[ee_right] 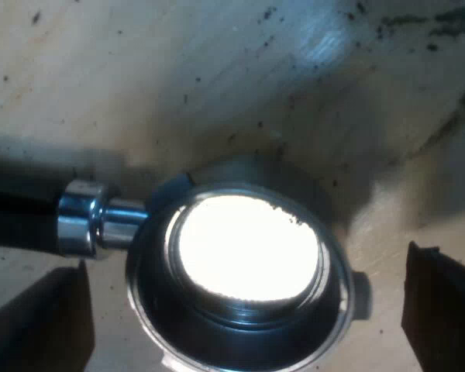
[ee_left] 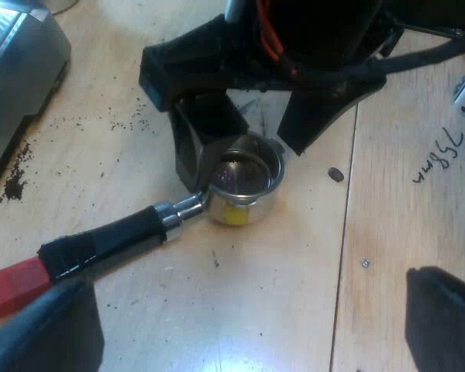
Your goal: Put the handle in the coffee machine
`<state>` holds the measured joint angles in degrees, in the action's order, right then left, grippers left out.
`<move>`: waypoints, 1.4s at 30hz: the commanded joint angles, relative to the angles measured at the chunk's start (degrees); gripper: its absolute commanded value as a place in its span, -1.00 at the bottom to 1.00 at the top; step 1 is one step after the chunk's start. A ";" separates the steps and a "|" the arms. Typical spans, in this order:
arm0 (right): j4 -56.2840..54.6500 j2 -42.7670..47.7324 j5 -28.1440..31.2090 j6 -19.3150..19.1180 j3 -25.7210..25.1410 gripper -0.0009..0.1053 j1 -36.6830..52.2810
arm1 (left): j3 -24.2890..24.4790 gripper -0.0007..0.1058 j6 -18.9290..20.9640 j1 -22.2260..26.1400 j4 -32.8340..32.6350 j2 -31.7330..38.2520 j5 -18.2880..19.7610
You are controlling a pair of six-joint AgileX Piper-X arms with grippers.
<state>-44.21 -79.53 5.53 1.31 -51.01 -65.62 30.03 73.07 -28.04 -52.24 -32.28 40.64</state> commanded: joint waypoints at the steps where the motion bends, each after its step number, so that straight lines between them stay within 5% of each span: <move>1: 1.09 -1.04 -0.38 0.23 -0.45 0.56 0.27 | 0.09 0.55 -0.07 -0.26 0.28 0.15 -0.02; 26: 1.95 -5.20 -0.27 -0.23 0.57 0.55 0.27 | 0.09 0.55 -0.07 -0.26 0.28 0.15 -0.02; 31: 1.95 -5.20 -0.83 -0.23 0.57 0.08 0.27 | 0.09 0.55 -0.07 -0.26 0.28 0.15 -0.02; 36: 1.95 -5.20 -0.82 -1.70 0.57 -0.99 0.27 | 0.09 0.55 -0.07 -0.26 0.28 0.15 -0.02; 42: 1.49 -3.31 -1.16 -13.12 -0.91 -0.98 0.27 | 0.09 0.55 -0.07 -0.26 0.28 0.15 -0.02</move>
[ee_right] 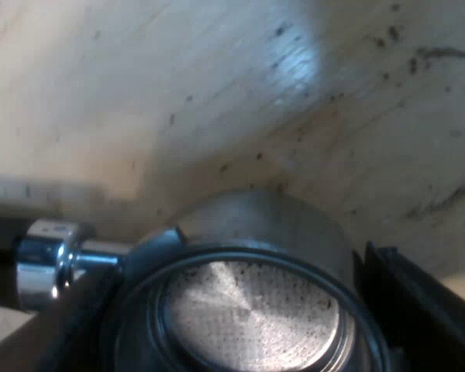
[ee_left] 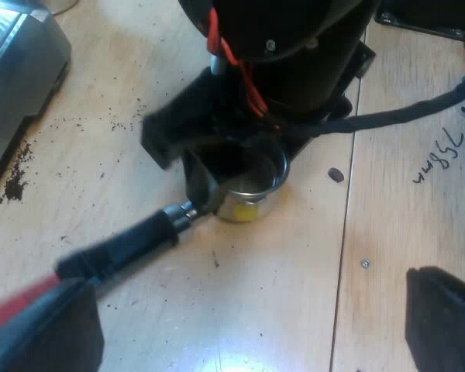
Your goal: Put the handle in the coffee machine
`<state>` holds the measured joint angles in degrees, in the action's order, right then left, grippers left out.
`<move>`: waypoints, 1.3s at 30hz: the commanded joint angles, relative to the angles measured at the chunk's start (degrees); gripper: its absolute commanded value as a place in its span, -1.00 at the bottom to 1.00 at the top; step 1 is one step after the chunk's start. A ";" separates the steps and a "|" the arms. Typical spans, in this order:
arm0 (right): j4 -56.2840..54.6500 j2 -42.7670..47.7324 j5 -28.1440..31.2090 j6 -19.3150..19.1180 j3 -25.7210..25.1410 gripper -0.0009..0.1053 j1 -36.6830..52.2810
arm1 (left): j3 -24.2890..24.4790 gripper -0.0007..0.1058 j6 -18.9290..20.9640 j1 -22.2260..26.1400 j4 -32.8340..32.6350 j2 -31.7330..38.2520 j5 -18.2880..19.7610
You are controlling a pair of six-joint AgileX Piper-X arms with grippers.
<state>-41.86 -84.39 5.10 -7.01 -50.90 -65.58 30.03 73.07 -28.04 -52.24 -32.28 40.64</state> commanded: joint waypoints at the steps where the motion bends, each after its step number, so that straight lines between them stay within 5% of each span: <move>1: -0.88 1.83 -0.73 -5.76 -1.15 -0.98 0.24 | 0.09 0.55 -0.07 -0.26 0.28 0.15 -0.02; 8: -6.44 8.84 -1.13 -18.27 -1.14 -0.98 0.24 | 0.33 0.55 -0.24 -0.26 -0.07 0.15 -0.02; 12: -10.74 13.36 -4.04 -25.64 -1.14 -0.98 0.24 | 2.30 0.55 -6.80 -0.26 -0.65 0.15 -0.02; 16: -12.48 16.70 -7.04 -30.17 -1.31 -0.98 0.24 | 5.22 0.55 -8.58 -0.26 -0.83 0.15 -0.05; 23: -17.72 18.05 -11.78 -40.06 -6.30 -0.98 0.24 | 10.03 0.55 -13.28 -0.26 -11.35 0.44 0.17; 32: -18.58 17.90 -15.29 -43.73 -9.43 -0.98 2.95 | 10.02 0.55 -19.46 -0.26 -17.46 0.41 0.98; 39: -18.19 17.91 -16.85 -44.68 -10.27 -0.98 3.41 | 9.82 0.55 -19.70 -0.26 -17.24 -1.85 1.98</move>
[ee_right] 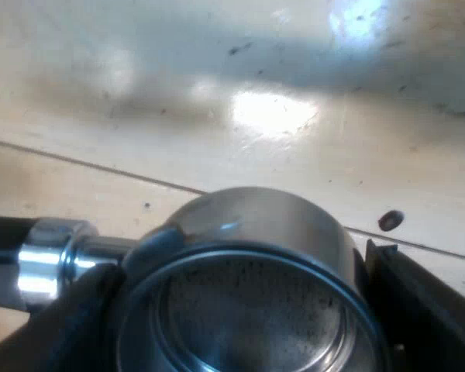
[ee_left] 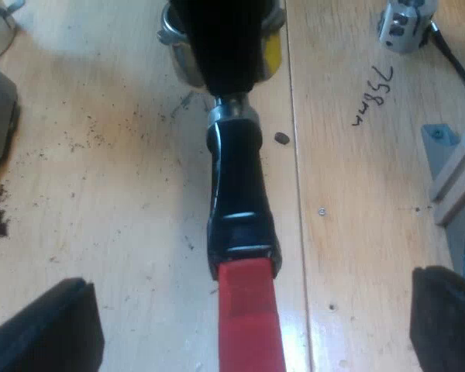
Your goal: Put the handle in the coffee machine
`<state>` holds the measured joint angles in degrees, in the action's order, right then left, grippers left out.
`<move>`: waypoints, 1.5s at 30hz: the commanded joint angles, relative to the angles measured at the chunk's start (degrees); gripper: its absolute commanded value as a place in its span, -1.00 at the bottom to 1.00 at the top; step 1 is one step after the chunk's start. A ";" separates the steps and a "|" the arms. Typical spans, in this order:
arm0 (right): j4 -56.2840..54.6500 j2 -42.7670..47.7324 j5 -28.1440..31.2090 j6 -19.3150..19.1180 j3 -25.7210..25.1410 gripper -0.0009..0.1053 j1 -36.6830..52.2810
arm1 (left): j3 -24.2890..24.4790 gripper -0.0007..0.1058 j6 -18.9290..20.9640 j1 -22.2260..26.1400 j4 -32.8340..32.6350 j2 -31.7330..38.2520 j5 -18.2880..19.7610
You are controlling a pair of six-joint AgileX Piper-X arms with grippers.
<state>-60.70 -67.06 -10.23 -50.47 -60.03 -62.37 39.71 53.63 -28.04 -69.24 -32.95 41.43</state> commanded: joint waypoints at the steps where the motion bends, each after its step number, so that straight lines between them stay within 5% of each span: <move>1: 0.65 0.58 -1.58 -1.22 -1.15 -0.98 0.20 | 0.15 0.55 -0.27 -0.26 -0.25 -1.46 1.19; 15: 0.39 0.58 -1.75 -0.75 -3.15 -0.98 0.20 | 0.15 0.55 -6.29 -0.26 0.10 -10.98 -0.83; 40: 2.38 0.58 -2.47 2.45 -3.15 -0.98 0.20 | -2.55 0.55 -8.98 -3.04 6.80 -15.19 -2.65; 45: 2.97 0.58 -2.47 4.07 -3.15 -0.98 0.20 | -2.55 0.55 -8.98 -6.24 6.96 -15.19 -8.58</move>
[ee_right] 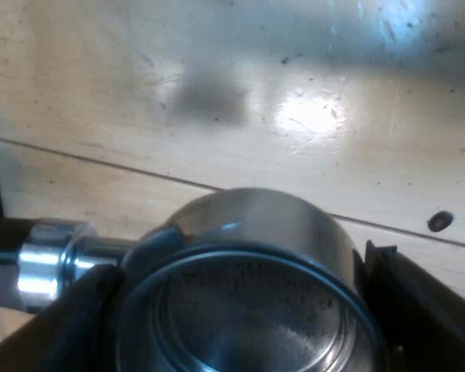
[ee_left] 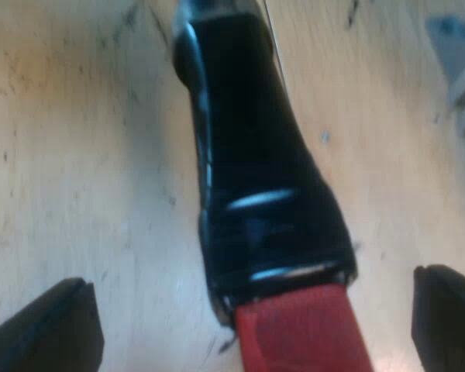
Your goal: Put the handle in the coffee machine
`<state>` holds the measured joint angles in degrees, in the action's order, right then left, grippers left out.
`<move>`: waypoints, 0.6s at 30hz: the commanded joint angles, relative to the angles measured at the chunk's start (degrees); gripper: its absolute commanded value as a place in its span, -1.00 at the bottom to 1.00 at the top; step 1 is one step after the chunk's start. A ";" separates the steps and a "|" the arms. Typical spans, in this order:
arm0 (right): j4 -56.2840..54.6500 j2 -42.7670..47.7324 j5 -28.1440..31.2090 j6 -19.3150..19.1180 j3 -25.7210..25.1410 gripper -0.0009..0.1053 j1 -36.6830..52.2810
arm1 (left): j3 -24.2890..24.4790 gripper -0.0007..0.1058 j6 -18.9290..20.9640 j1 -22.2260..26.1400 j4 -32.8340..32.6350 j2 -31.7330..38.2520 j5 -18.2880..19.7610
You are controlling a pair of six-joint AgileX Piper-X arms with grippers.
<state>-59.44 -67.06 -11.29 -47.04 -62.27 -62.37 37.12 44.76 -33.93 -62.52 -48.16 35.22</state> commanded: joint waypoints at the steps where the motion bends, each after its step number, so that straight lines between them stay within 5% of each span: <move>1: 1.71 0.58 -1.41 0.64 -0.91 -0.98 0.20 | 0.03 0.55 -0.11 -0.34 0.24 0.01 -2.37; 10: 1.71 0.58 -1.41 0.97 -0.91 -0.98 0.20 | 0.03 0.55 7.33 -0.34 3.01 0.01 -1.69; 18: 1.71 0.58 -1.41 1.85 -0.91 -0.98 0.20 | 0.03 0.50 7.74 -0.34 3.26 0.01 -4.96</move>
<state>-59.53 -67.06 -11.21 -45.18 -62.27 -62.37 37.12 51.95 -34.04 -59.64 -48.16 31.41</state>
